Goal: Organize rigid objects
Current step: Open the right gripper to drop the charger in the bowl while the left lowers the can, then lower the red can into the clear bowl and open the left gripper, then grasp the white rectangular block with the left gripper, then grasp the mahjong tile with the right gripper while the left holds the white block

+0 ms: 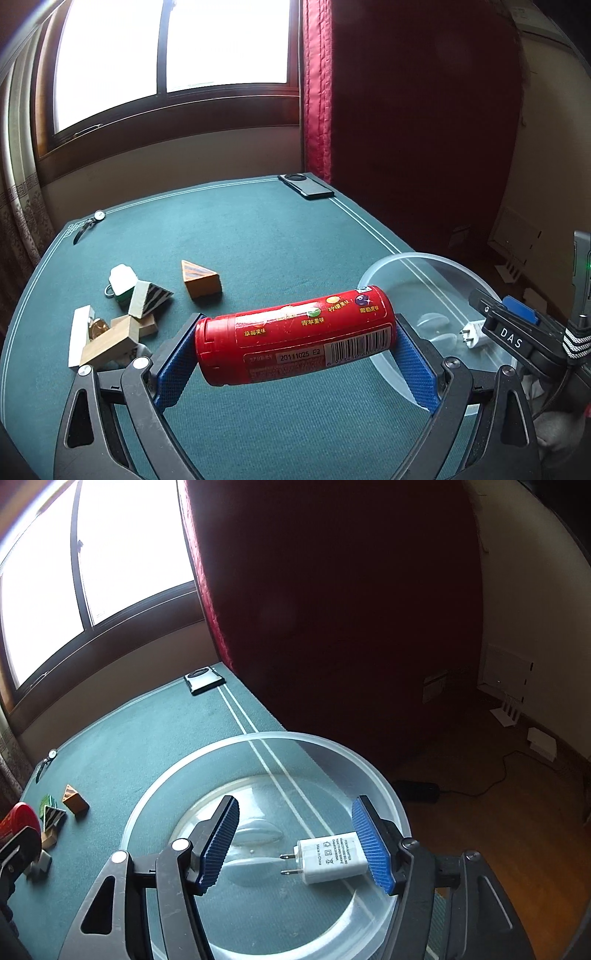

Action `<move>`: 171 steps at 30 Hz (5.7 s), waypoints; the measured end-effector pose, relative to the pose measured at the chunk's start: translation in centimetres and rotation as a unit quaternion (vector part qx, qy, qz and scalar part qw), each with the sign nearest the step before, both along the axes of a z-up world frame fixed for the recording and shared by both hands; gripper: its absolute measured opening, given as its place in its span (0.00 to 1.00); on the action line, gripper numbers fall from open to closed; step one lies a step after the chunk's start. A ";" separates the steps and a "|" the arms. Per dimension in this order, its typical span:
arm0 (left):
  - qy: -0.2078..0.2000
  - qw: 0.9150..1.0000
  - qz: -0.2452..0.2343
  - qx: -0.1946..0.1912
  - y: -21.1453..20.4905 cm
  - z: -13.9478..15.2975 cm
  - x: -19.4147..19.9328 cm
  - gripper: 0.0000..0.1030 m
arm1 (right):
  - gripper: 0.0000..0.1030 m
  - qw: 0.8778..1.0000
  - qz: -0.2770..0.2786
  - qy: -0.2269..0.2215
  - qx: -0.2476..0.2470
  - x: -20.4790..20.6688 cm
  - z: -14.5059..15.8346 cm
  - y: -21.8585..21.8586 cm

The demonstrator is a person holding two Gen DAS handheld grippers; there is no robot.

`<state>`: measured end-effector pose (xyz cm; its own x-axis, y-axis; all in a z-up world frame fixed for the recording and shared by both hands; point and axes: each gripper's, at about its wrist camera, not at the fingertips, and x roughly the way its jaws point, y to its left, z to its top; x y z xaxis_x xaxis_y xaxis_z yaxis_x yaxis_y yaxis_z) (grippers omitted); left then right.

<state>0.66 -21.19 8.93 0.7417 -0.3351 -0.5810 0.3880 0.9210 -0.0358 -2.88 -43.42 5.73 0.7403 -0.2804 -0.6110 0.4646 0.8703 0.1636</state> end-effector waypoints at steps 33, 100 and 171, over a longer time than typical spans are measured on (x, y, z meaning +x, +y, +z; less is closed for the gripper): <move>0.067 0.993 -0.096 -0.007 -7.1 -2.5 1.1 0.94 | 0.88 0.994 -0.084 -0.069 -0.031 -0.7 1.3 -1.4; 0.072 0.959 0.273 -0.004 23.1 -5.1 6.4 0.94 | 0.97 0.979 0.152 -0.038 -0.127 -1.7 0.2 13.1; 0.105 0.974 0.194 -0.040 27.9 -7.4 8.5 0.50 | 0.30 0.932 0.347 0.096 -0.051 9.9 -2.9 27.7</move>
<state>9.16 6.68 1.53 0.6887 -0.1036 -0.7176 -0.0135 0.9877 -0.1556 7.00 -15.76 2.81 0.6449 0.1612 -0.7471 -0.2029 0.9785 0.0361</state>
